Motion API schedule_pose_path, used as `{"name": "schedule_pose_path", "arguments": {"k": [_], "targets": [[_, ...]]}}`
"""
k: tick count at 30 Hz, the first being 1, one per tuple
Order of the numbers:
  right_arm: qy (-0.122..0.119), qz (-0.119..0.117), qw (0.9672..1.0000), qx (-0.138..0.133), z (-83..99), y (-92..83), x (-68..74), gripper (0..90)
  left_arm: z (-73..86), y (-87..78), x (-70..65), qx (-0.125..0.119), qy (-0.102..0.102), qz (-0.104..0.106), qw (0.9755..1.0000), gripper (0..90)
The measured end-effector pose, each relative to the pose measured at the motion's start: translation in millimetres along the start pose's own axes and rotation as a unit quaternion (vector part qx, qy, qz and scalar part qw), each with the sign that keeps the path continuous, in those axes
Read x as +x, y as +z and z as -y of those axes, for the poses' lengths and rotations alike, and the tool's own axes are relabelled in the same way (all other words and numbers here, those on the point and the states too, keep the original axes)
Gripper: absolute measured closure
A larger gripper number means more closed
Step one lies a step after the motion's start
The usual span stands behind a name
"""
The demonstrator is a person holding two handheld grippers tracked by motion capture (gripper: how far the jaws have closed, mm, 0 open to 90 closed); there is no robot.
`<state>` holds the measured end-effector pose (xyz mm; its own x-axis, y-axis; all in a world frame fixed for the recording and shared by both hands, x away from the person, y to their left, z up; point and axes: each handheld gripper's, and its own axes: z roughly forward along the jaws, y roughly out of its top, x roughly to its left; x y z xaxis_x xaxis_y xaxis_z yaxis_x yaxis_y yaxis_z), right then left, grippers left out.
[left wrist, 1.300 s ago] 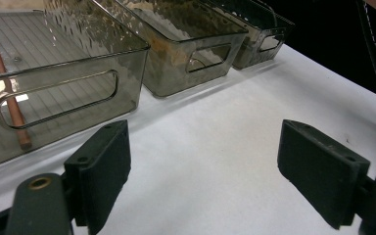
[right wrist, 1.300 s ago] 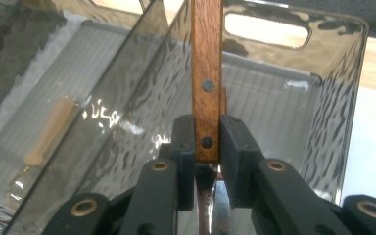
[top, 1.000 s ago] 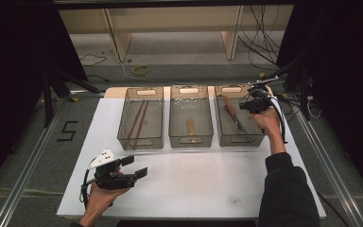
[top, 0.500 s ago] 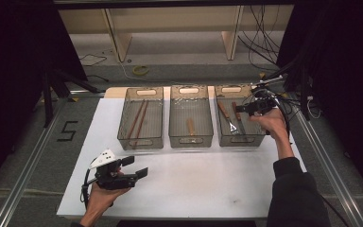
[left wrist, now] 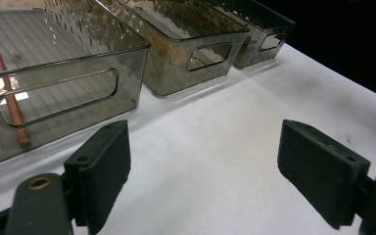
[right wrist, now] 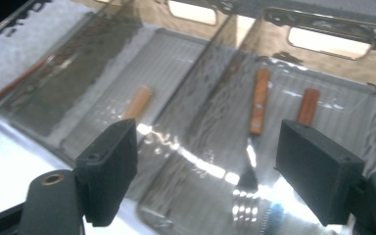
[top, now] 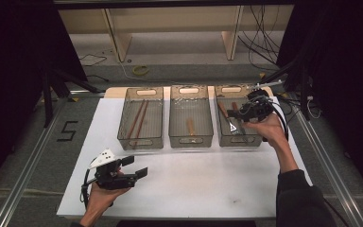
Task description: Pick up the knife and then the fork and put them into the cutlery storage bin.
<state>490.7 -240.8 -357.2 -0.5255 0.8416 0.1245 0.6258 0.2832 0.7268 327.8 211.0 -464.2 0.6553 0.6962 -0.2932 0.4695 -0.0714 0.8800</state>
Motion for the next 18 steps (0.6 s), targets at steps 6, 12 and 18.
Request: {"name": "schedule_pose_path", "arguments": {"k": [6,12,18], "targets": [[-0.019,-0.005,0.9997,-0.011,13.4,-6.2,18.3,23.2,-0.1,0.2,0.4,0.000,0.000,0.000,1.0000,19.4],[-0.032,-0.016,0.9992,-0.021,30.7,-7.8,33.0,22.3,-0.2,0.8,1.3,0.001,0.001,0.000,1.0000,19.5],[-0.034,-0.032,0.9983,-0.034,50.7,-7.5,44.6,21.6,-0.3,1.8,1.8,0.001,-0.001,0.001,1.0000,19.5]]}}
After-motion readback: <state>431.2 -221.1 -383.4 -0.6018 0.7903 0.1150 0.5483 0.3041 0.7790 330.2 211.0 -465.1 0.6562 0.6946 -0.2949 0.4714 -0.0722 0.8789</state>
